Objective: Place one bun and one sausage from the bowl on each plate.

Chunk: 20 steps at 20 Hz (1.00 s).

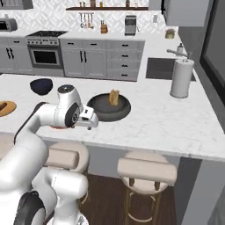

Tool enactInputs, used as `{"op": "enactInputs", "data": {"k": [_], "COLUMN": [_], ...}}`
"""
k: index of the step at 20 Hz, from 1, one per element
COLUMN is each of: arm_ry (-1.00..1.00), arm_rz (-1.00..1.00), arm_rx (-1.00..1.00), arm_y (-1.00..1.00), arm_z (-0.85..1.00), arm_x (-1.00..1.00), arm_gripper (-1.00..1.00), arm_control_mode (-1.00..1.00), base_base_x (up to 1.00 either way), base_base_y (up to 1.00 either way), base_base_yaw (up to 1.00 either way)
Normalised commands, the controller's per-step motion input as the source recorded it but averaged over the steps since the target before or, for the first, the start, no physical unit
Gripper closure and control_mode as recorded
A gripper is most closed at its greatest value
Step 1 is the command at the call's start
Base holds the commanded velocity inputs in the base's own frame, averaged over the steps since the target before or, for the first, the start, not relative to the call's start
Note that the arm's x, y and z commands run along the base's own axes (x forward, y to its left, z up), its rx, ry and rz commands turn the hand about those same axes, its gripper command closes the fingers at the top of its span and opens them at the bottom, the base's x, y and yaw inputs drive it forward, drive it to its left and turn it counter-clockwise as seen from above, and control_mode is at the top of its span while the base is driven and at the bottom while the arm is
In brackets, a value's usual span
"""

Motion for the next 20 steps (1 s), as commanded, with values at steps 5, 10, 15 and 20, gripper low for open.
{"op": "enactInputs", "data": {"k": [5, 10, 15, 20], "arm_ry": [0.00, 0.00, -0.26, -0.20], "arm_rz": [0.00, 0.00, 0.00, -0.01], "arm_rx": [0.00, 0.00, 0.04, 0.07], "arm_y": [0.00, 0.00, -0.14, -0.29], "arm_z": [0.00, 0.00, 0.59, 0.43], "arm_x": [0.00, 0.00, 0.80, 1.00], "arm_gripper": [-1.00, -1.00, -1.00, -1.00], "arm_control_mode": [1.00, 1.00, -1.00, -1.00], "base_base_x": [0.86, 1.00, 0.20, 0.00], "base_base_y": [-0.13, 0.04, -0.01, 0.00], "base_base_yaw": [0.00, 0.00, 0.00, 0.00]}}
